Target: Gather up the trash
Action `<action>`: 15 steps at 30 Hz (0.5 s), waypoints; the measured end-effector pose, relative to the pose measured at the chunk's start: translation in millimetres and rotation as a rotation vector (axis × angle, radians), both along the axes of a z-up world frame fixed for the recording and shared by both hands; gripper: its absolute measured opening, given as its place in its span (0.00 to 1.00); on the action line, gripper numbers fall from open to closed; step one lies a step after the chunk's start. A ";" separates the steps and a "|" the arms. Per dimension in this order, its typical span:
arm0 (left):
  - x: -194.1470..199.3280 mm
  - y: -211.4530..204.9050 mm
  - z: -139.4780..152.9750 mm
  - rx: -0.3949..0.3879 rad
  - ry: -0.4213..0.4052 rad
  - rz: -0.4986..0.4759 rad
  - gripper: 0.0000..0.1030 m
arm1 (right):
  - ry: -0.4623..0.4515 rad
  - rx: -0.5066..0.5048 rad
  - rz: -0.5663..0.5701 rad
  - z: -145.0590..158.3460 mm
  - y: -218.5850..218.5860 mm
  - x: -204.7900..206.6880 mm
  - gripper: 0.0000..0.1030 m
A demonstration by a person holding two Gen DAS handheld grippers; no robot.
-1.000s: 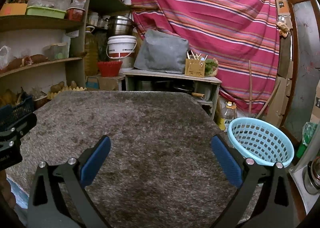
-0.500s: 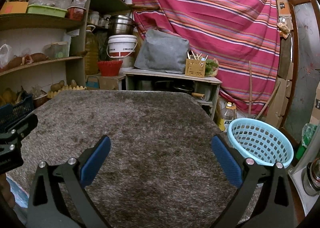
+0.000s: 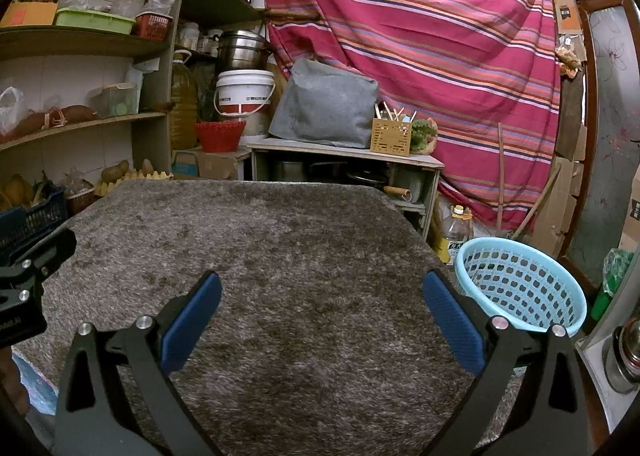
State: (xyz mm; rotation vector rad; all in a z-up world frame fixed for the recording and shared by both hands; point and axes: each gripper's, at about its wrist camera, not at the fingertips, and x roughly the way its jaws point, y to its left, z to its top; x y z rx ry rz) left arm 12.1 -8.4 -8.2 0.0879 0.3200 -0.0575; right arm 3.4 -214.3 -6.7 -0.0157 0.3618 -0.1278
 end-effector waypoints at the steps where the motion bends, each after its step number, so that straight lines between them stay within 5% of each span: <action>1: -0.2 -0.2 0.1 0.000 0.000 0.000 0.95 | 0.000 0.000 0.000 0.0 -0.4 -0.2 0.96; 15: 0.0 0.1 0.6 -0.001 -0.001 0.001 0.95 | 0.001 0.000 0.000 0.1 -1.3 -0.2 0.96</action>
